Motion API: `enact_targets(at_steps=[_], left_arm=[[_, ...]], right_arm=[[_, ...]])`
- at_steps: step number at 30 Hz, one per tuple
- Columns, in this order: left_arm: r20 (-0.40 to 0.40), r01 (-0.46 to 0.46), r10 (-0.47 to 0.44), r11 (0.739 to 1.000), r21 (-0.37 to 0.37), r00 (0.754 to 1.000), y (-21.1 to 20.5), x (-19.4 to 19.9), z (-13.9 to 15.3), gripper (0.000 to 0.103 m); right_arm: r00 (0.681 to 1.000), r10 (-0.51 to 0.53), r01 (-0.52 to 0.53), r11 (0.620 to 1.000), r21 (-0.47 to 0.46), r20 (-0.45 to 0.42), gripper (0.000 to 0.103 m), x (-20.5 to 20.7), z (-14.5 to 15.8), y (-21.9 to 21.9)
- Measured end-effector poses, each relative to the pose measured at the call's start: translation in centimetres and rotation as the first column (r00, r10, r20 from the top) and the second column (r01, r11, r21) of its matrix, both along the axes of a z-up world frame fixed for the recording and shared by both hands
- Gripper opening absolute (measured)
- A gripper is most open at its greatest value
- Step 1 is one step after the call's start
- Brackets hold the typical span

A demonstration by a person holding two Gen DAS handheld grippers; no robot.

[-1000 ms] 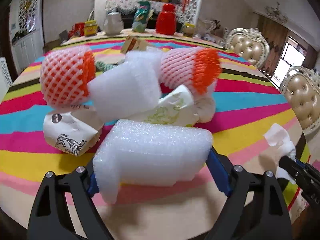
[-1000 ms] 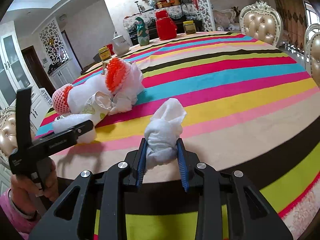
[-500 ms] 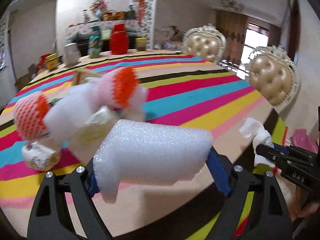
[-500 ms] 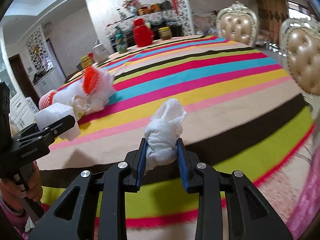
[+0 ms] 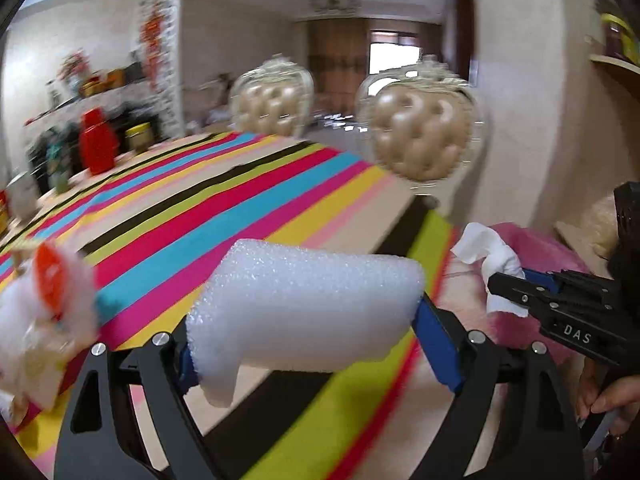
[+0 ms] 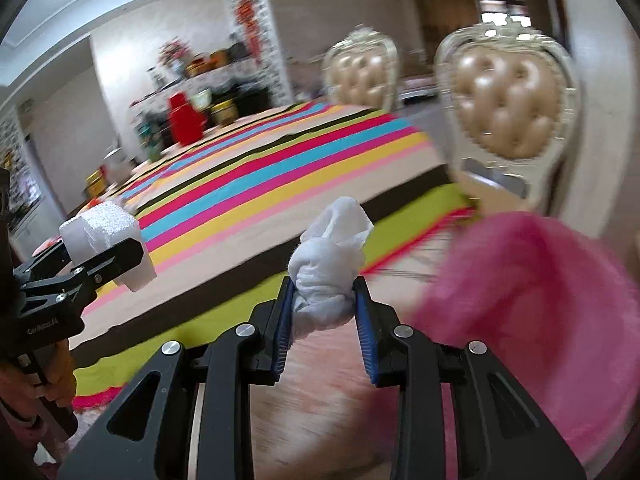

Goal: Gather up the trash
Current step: 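Carry the tissue to the pink bin with the right gripper while the left gripper grasps a white foam block, then open both grippers over the pink bin to drop tissue and foam block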

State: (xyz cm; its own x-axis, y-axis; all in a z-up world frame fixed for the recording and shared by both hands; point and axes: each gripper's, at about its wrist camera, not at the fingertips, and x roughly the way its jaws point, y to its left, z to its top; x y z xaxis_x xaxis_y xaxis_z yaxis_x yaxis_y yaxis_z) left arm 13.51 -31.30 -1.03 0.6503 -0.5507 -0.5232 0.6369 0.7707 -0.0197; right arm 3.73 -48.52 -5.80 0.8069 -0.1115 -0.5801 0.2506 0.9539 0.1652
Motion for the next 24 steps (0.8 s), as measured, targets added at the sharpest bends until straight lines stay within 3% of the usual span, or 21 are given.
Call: enact_targets(at_steps=[10,16,19,24], left_arm=[[0.016,0.258,-0.258,0.965,-0.041,0.966,-11.1,-4.2,1.2,0.085],[-0.029,0.389,-0.392,0.919,-0.064,0.92,-17.4,-5.5,0.5,0.085],[-0.056,0.466,-0.471,0.881,-0.076,0.881,-20.7,-6.5,0.1,0.085],[-0.08,0.516,-0.519,0.855,-0.057,0.851,-23.9,-7.2,-1.5,0.086]], right_arm=[[0.97,-0.242,0.242,0.97,-0.006,-0.004,0.032,-6.9,-0.5,-8.0],[0.954,-0.299,0.299,0.954,-0.009,-0.004,0.032,-9.3,-1.1,-10.1],[0.949,-0.314,0.314,0.949,-0.002,0.003,0.032,-10.4,-1.3,-10.9],[0.943,-0.333,0.333,0.943,0.021,-0.003,0.033,-11.0,-2.2,-12.0]])
